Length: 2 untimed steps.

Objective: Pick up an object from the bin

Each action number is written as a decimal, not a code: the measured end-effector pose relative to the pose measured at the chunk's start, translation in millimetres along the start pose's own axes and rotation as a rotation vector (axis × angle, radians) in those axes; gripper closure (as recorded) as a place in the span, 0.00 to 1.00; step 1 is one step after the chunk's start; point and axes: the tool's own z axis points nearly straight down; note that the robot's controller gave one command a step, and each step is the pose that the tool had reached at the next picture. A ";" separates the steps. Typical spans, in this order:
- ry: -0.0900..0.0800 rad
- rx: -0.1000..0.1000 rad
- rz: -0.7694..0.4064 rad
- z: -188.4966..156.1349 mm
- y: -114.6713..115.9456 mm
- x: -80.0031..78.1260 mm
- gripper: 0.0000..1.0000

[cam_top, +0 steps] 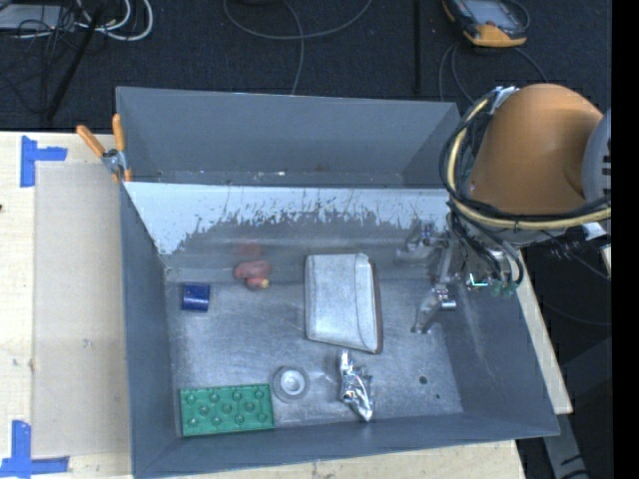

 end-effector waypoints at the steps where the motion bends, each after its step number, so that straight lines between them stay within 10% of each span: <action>1: -0.001 0.000 -0.171 110.6 37.4 28.8 0.00; 2: -0.035 -0.007 -0.027 130.5 33.2 37.3 0.00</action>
Offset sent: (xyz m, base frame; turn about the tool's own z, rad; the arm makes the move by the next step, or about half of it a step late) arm -0.0277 0.0361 -0.1062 -0.1708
